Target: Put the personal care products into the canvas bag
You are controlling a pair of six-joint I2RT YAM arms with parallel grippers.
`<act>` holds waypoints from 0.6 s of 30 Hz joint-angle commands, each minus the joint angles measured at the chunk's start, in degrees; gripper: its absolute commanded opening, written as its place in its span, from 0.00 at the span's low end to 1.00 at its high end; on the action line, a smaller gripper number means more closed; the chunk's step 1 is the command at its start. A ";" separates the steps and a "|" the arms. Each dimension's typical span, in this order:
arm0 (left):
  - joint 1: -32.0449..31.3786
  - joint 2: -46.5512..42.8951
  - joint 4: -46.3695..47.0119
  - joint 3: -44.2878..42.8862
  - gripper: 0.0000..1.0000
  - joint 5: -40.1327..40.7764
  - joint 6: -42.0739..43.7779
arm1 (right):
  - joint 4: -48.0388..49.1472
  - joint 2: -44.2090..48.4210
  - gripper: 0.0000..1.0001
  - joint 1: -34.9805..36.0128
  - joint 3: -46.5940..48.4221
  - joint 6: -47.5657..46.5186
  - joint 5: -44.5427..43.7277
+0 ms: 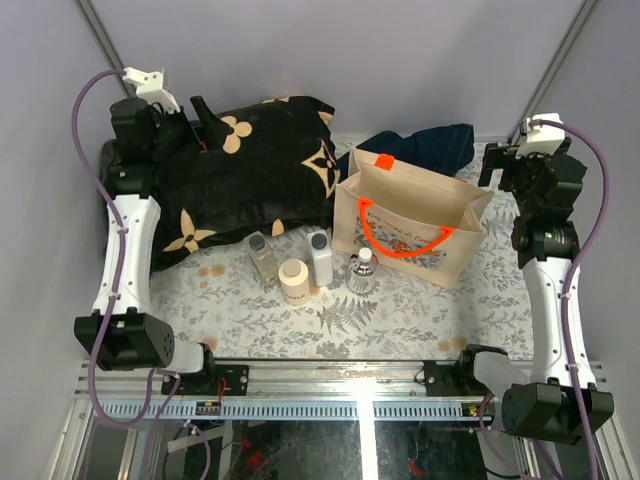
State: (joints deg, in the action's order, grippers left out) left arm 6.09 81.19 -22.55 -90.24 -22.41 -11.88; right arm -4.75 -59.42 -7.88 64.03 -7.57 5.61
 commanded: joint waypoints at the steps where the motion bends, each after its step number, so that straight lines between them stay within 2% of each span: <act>1: 0.06 -2.40 2.44 2.54 1.00 0.53 -1.05 | 1.06 -0.22 1.00 0.41 4.54 -0.20 1.12; 5: 0.02 -3.27 3.81 3.90 1.00 -6.32 1.67 | -0.95 -0.74 1.00 0.50 6.50 0.62 2.13; 9: -0.95 -0.60 2.61 0.18 1.00 -10.71 1.55 | -2.60 -0.72 1.00 0.56 7.50 2.42 3.99; 12: -7.48 3.19 -1.55 -6.15 1.00 -9.02 5.11 | -3.78 -0.54 1.00 0.65 7.69 4.63 6.58; 14: -15.01 6.39 -4.01 -11.02 1.00 -5.52 7.71 | -5.41 -0.75 1.00 0.90 8.17 5.99 7.54; 18: -23.83 13.73 -7.43 -19.74 1.00 -2.53 10.64 | -11.01 -1.68 1.00 1.20 10.81 7.23 5.53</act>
State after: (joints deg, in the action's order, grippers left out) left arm -10.52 89.93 -25.63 -102.35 -27.18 -6.17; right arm -11.84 -60.55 -7.35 70.00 -3.05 10.70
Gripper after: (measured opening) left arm 0.995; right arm 0.994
